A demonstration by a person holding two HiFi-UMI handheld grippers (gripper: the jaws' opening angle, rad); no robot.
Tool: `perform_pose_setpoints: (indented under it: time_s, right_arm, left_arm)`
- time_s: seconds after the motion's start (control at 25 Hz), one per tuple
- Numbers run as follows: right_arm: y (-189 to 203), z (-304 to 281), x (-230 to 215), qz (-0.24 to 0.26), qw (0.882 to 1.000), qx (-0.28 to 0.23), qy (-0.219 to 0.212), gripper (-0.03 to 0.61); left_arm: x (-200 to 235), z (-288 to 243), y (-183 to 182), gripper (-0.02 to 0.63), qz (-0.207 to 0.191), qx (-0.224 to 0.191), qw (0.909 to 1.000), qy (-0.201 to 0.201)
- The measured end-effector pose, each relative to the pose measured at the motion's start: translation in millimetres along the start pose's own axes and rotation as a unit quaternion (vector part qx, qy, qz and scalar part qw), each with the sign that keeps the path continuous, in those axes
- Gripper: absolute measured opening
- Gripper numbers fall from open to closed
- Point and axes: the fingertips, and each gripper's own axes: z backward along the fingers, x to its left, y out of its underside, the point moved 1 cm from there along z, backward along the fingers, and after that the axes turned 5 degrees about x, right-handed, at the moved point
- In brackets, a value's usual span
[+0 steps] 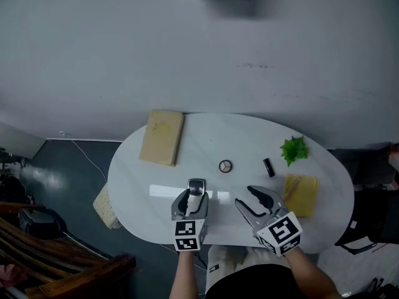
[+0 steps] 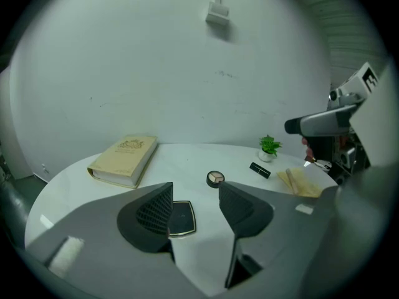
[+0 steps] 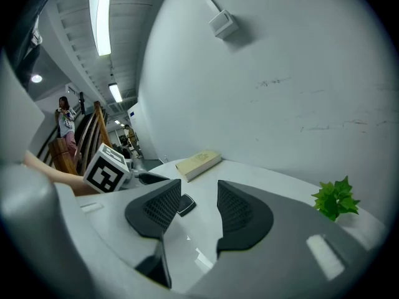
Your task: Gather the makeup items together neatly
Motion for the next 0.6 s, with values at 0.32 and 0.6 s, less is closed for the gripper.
perform_pose_setpoints:
  time_s: [0.32,0.6]
  right_arm:
    - [3,-22,-3,0.005,0.999,0.011,0.035,0.178]
    - [7,-45,-5,0.011,0.997,0.025,0.066,0.178]
  left_arm:
    - [1,26,-33,0.196,-0.025,-0.039,0.9984,0.033]
    - [7,39,-41,0.193,-0.039,-0.052,0.9959,0.062]
